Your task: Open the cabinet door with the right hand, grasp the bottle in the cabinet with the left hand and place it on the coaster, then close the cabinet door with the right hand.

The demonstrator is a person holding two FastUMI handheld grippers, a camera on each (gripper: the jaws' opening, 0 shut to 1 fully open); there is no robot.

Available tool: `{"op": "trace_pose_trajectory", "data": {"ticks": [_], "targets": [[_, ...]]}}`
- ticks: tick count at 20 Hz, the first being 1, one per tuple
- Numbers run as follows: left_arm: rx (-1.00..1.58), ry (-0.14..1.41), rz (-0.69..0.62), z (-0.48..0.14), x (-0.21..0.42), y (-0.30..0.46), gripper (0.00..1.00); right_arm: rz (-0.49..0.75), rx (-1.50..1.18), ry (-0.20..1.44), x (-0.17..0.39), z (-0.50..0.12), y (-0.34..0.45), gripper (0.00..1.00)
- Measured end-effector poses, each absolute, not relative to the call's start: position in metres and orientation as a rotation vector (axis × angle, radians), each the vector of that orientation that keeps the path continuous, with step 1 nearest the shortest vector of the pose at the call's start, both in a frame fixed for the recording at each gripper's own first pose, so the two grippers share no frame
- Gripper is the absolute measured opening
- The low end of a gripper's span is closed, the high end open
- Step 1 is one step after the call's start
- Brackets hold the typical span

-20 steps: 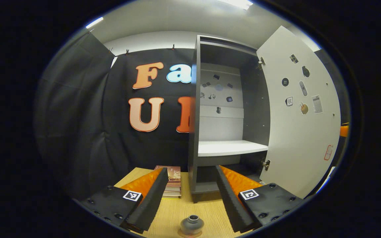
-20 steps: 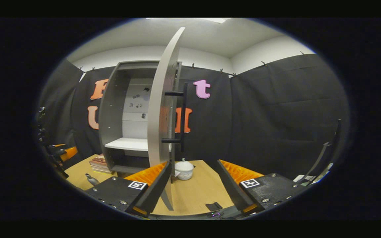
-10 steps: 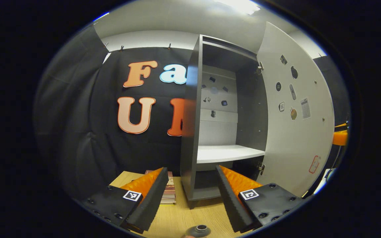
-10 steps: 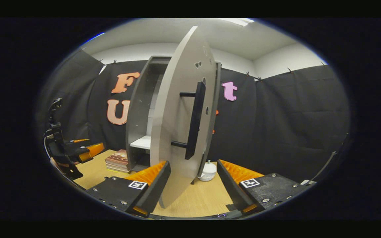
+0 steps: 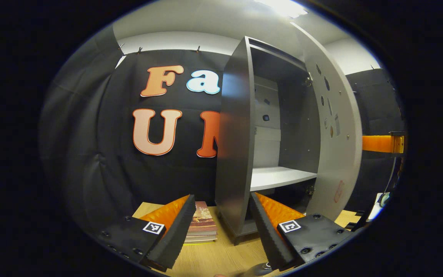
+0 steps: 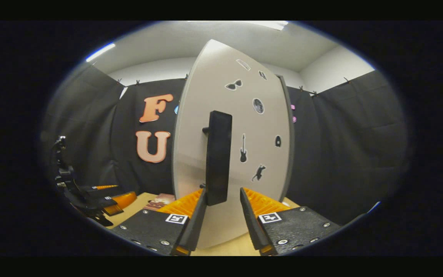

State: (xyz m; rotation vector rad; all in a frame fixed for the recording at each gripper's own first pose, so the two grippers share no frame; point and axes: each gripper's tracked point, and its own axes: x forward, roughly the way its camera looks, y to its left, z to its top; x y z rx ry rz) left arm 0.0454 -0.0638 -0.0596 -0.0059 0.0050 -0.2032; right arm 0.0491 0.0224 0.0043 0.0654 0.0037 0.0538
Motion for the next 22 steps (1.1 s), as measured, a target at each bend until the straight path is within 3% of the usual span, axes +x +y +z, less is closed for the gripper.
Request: {"op": "trace_pose_trajectory", "data": {"ticks": [1,3,14,22], "targets": [[-0.002,0.009,-0.184,-0.061,0.047,-0.058,0.92,0.087,0.093,0.008,0.063,0.004,0.035,0.41],[0.002,0.014,-0.145,-0.061,0.049,-0.049,0.92,0.129,0.11,0.011,0.078,0.003,0.039,0.38],[-0.007,0.0,-0.03,-0.052,0.059,-0.044,0.93,0.285,0.137,0.015,0.105,-0.003,0.06,0.38],[-0.005,-0.003,0.042,-0.052,0.062,-0.033,0.93,0.275,0.056,-0.024,0.13,-0.008,0.059,0.41]]}}
